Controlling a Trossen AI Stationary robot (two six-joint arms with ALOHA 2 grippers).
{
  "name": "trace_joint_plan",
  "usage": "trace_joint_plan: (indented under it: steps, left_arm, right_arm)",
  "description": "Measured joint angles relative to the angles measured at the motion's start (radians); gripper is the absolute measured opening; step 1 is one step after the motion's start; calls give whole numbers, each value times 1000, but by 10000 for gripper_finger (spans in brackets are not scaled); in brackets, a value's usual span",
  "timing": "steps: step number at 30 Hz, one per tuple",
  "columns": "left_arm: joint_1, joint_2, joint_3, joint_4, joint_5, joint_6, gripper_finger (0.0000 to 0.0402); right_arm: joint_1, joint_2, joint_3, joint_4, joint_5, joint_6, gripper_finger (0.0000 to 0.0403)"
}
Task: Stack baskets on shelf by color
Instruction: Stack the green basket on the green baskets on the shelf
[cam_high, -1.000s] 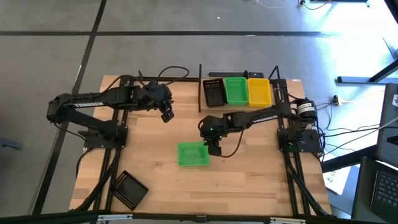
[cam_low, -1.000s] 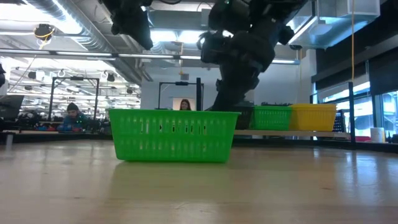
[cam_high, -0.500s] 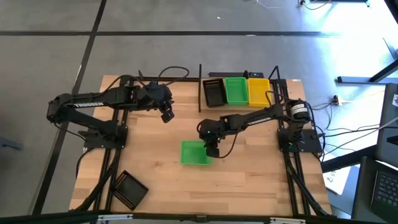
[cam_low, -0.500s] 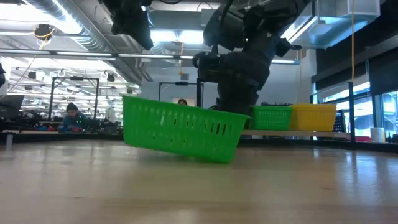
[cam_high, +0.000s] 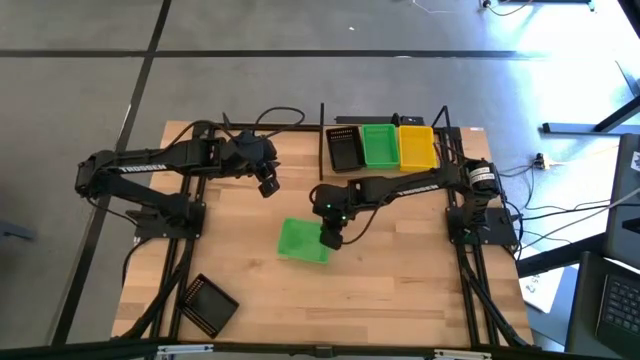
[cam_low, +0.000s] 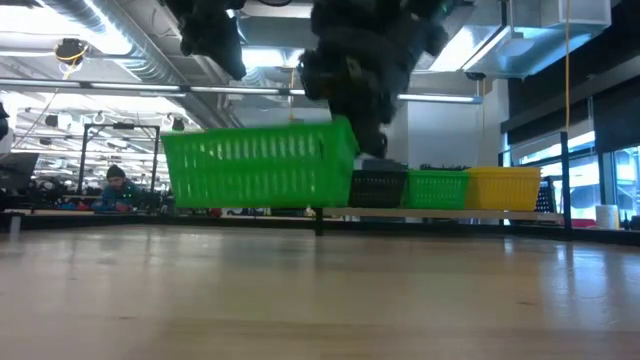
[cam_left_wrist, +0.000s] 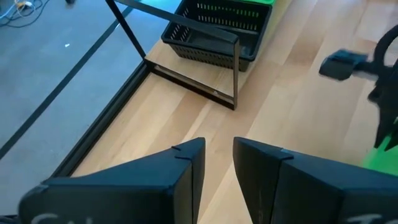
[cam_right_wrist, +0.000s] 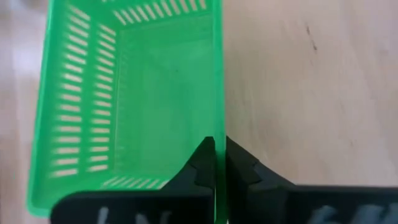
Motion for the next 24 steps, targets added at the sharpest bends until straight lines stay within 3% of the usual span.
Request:
trace_joint_plan:
  steps: [5,16,24]
  left_arm:
    - [0,0,0,0,0,-1,74]
    - [0,0,0,0,0,51,74]
    - [0,0,0,0,0,104,74]
  right_arm:
    - [10,-1,153,-213,66,86,3]
    - [100,-2,482,-703,413,256,2]
    - [107,-3,667,-1136,683,526,1]
